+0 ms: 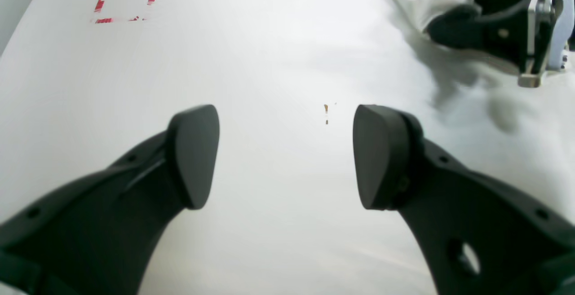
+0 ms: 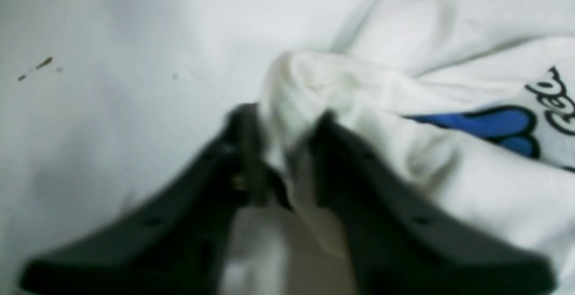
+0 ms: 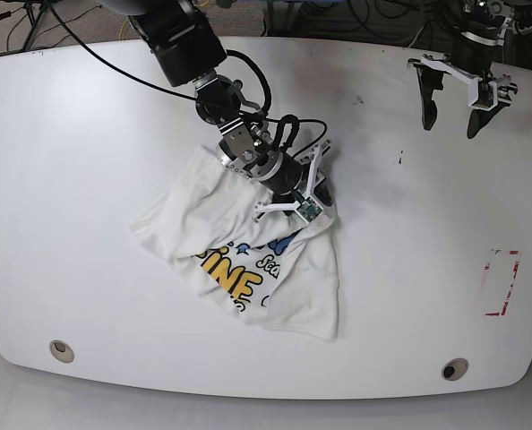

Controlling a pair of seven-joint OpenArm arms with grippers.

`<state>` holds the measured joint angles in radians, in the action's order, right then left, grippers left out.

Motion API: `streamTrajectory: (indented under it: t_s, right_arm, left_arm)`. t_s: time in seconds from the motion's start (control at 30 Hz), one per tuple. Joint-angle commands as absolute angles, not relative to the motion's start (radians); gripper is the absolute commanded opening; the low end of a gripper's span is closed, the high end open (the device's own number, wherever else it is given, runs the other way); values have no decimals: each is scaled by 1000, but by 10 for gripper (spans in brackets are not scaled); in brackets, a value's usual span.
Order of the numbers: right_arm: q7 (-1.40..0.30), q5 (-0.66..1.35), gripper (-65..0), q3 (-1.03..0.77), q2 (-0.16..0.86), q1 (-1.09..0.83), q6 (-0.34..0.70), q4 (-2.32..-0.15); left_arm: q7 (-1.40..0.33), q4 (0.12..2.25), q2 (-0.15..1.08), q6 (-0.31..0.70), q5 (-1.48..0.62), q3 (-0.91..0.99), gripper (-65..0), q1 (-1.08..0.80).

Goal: Layout the t-shirt on the table in an organized manner, then fold the t-shirt properly
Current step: 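Lower the right gripper onto the crumpled white t-shirt and pinch fabric, then lift the pinched t-shirt high with the right gripper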

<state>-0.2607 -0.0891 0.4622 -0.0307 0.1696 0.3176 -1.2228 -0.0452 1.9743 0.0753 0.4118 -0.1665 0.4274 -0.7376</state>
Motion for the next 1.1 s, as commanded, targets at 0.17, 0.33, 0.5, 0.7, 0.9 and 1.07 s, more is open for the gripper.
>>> streamTrajectory:
  t_s: [0.17,0.33,0.5,0.7,0.9,1.07]
  right_arm:
    - [-232,-81,-642,460,-36,185,320,-1351]
    - [-243,-82,-648,460,-33,185,320,-1461]
    - [-275,-82,-647,460,1,236,320,-1572]
    - [-315,-82,-644,458,5,358,321,-1676]
    - [-381,-82,-644,456,19,489,326,-1733]
    - [-395,-82,-644,458,41,578,326,-1762]
  left_arm:
    - [-21,1957,76,412,-176,427,-228,-742]
    - [-21,1946,81,414,-176,395,-226,-740]
    - [-21,1946,81,414,-176,367,-225,-740]
    - [-21,1945,76,414,-177,329,-222,-676]
    - [-110,1939,70,414,-179,308,-222,-568]
    - [-208,1939,25,414,-179,308,-222,-463]
